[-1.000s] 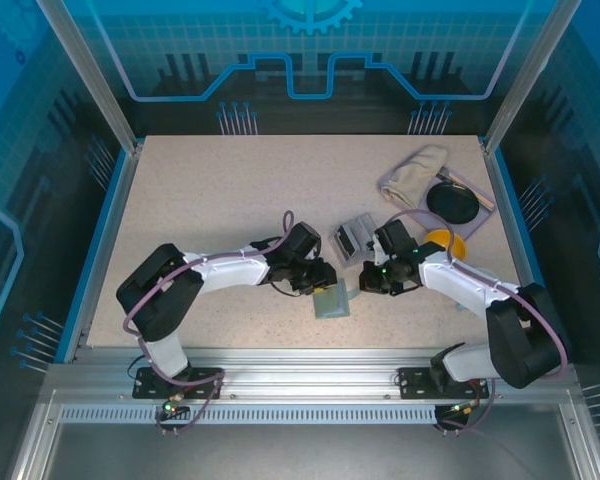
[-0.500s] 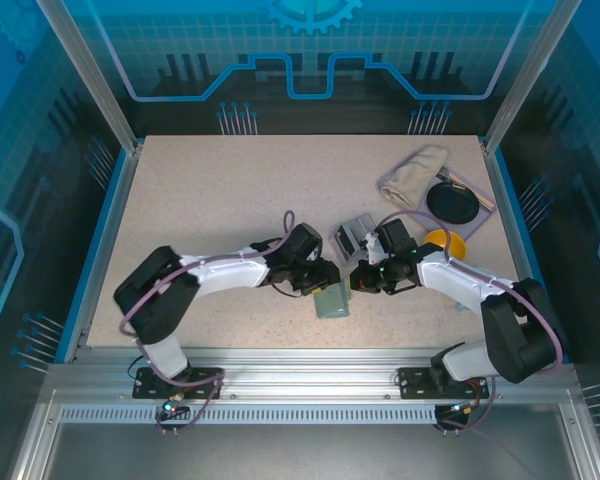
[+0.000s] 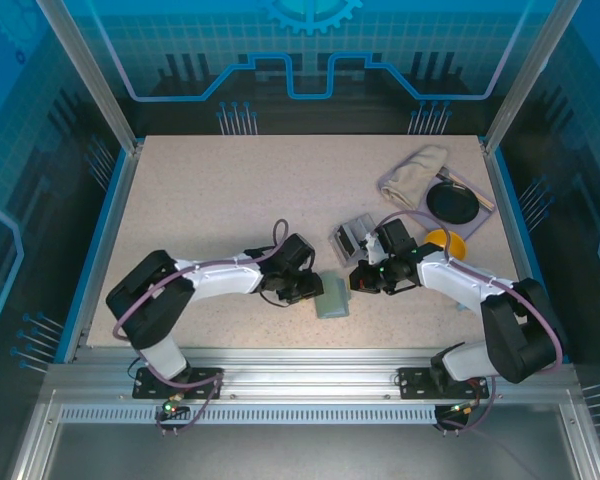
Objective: Put the credit cards into the card holder
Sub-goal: Close the button on the card holder.
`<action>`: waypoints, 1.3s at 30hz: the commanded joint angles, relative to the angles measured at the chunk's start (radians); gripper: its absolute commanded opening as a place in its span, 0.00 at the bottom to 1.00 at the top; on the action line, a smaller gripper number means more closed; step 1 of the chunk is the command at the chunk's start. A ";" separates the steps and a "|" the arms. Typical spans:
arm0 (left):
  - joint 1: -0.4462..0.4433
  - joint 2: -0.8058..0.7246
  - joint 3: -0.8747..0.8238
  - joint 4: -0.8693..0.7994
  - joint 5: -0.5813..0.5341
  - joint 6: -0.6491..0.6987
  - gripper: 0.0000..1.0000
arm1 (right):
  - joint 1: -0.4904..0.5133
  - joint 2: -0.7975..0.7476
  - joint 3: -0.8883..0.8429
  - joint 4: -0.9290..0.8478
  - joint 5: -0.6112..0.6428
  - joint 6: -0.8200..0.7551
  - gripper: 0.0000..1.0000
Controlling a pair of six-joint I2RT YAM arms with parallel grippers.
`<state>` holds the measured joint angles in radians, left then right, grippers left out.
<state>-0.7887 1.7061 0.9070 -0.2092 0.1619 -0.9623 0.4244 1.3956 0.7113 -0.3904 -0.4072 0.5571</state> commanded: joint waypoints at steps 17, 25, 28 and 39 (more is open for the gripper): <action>-0.028 0.121 0.038 0.052 0.044 -0.020 0.33 | 0.058 0.064 0.057 0.001 -0.075 -0.005 0.03; -0.030 0.121 0.040 0.066 0.047 -0.023 0.30 | 0.097 0.110 0.077 0.019 -0.015 0.039 0.01; -0.033 0.122 0.040 0.068 0.051 -0.024 0.30 | 0.108 0.126 0.083 0.026 0.006 0.051 0.00; -0.041 0.124 0.038 0.081 0.058 -0.029 0.29 | 0.114 0.153 0.071 0.079 0.032 0.096 0.00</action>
<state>-0.8062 1.7874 0.9421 -0.1211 0.2024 -0.9695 0.5240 1.5318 0.7677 -0.3603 -0.3878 0.6281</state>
